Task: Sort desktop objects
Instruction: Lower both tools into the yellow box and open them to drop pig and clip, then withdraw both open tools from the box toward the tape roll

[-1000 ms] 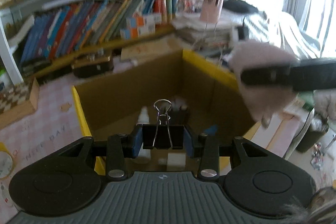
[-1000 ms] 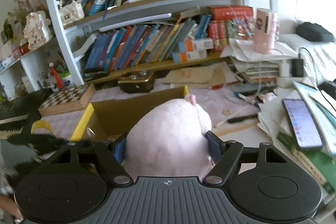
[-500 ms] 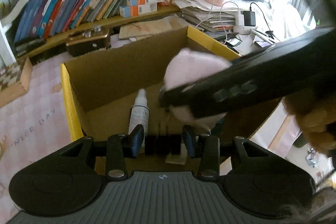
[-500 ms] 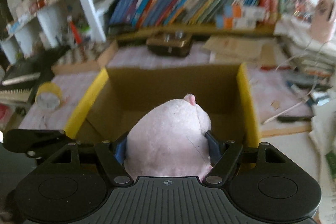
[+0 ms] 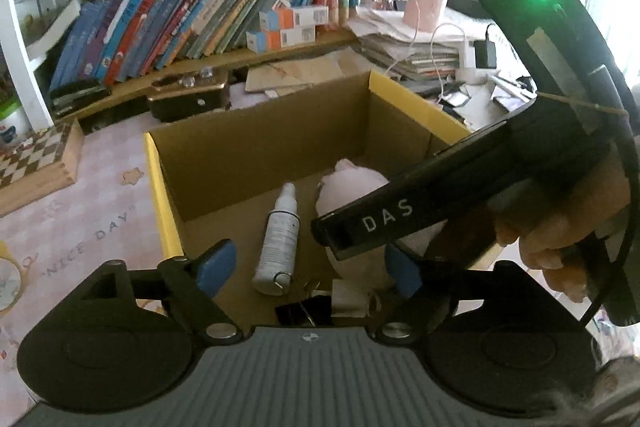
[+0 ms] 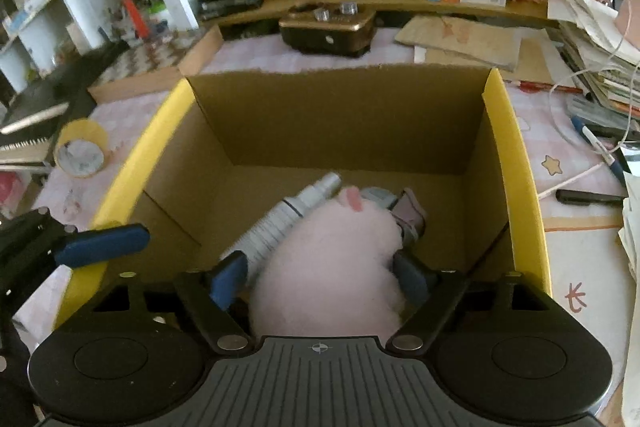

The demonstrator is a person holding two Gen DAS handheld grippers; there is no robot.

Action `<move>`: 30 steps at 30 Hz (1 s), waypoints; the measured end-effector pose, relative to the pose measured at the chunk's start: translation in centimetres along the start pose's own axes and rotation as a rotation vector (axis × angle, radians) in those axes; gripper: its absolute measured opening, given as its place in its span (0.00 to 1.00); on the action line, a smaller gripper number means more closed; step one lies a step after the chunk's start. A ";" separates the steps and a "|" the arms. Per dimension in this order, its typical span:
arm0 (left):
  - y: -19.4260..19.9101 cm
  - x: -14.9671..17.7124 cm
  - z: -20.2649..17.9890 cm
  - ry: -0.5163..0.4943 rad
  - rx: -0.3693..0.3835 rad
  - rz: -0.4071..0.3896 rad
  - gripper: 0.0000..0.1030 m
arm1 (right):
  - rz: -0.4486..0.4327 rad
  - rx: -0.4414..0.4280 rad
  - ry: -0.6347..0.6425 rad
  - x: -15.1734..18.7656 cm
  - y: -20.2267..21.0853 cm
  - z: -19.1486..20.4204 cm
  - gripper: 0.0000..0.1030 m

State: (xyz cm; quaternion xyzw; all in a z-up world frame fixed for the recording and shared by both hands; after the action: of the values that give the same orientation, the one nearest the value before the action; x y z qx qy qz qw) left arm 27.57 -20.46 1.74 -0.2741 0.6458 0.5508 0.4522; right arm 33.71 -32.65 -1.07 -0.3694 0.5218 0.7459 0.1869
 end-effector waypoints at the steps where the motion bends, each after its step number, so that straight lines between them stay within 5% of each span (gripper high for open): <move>1: 0.5 -0.1 -0.1 0.001 -0.001 -0.012 0.82 | -0.024 -0.003 0.003 0.0 0.6 0.2 0.87; 9: 4.8 -0.4 -0.1 0.038 -0.019 -0.099 0.88 | -0.169 -0.010 0.019 -0.1 4.8 1.6 0.89; 21: 11.1 1.5 1.6 0.124 -0.089 -0.175 0.92 | -0.363 0.114 -0.003 2.1 11.2 2.4 0.89; 30: 14.5 4.1 3.4 0.163 -0.099 -0.164 0.92 | -0.372 0.211 -0.048 5.7 13.7 4.0 0.89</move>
State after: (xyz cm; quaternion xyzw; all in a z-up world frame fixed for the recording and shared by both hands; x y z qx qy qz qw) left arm 14.39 -13.14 4.91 -0.3918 0.6279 0.5191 0.4275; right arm 19.49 -34.88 4.16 -0.4197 0.5154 0.6483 0.3712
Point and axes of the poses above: each gripper's, at about its wrist camera, not at the fingertips, and y roughly against the way its jaws point, z to its left, x to its underside, the point moved 2 cm from there along -y, roughly the way its jaws point, and after that the axes turned 14 degrees about -z, right-handed, at the moved point
